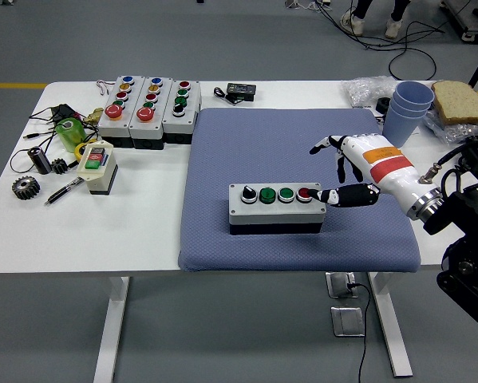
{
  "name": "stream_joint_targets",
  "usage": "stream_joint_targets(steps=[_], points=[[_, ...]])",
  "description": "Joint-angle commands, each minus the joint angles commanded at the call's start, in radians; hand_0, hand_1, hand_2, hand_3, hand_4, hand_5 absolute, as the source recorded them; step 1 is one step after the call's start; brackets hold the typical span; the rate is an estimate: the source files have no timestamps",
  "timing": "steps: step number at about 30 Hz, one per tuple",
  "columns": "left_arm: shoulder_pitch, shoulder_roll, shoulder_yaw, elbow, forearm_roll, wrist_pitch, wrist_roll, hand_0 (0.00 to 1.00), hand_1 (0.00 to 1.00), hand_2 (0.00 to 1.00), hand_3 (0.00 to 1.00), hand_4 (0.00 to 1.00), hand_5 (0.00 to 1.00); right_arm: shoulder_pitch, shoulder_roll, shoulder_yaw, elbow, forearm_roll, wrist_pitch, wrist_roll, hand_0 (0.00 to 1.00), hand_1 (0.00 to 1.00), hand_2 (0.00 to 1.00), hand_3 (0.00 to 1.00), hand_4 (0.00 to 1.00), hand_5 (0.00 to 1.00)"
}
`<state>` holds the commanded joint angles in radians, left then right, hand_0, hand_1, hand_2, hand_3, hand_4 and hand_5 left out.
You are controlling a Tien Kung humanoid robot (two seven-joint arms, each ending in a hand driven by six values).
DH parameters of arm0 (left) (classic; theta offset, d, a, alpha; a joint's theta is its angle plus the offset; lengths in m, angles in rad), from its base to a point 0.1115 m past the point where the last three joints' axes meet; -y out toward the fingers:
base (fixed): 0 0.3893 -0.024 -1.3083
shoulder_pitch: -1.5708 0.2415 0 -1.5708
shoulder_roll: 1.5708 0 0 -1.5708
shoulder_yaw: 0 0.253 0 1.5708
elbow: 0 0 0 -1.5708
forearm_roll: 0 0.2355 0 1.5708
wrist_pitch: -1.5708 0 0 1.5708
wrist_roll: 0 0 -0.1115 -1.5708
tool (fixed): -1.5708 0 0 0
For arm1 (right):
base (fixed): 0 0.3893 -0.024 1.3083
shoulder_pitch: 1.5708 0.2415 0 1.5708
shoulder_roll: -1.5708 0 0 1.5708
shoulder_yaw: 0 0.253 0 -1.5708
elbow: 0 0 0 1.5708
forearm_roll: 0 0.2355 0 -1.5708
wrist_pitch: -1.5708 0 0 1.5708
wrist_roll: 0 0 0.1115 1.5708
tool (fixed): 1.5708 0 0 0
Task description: Pick up the button,place it on the desk,press the button,press the button
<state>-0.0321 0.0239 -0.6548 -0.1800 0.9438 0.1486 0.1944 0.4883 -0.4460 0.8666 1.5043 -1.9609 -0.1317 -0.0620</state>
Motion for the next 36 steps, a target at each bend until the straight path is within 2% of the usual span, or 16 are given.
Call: stream_joint_targets(steps=[10,20,36], points=[[0.003,0.0,0.006,0.0,-0.009,0.002,-0.002,0.647,0.706,0.728,0.645,0.388,0.734,0.022,-0.005,-0.045,-0.028,-0.031,0.043,-0.019,0.045,0.002,0.189,0.656,0.89,0.532],[0.009,-0.002,0.001,0.0,0.005,0.0,0.002,0.646,0.705,0.728,0.644,0.388,0.735,0.054,-0.005,-0.124,-0.042,-0.033,0.058,-0.023,0.049,0.002,0.193,0.657,0.887,0.543],[0.004,0.002,0.015,0.0,-0.01,0.0,-0.002,0.647,0.705,0.727,0.644,0.388,0.739,0.053,0.001,-0.136,-0.076,-0.027,0.081,-0.025,0.052,0.002,0.193,0.655,0.886,0.549]])
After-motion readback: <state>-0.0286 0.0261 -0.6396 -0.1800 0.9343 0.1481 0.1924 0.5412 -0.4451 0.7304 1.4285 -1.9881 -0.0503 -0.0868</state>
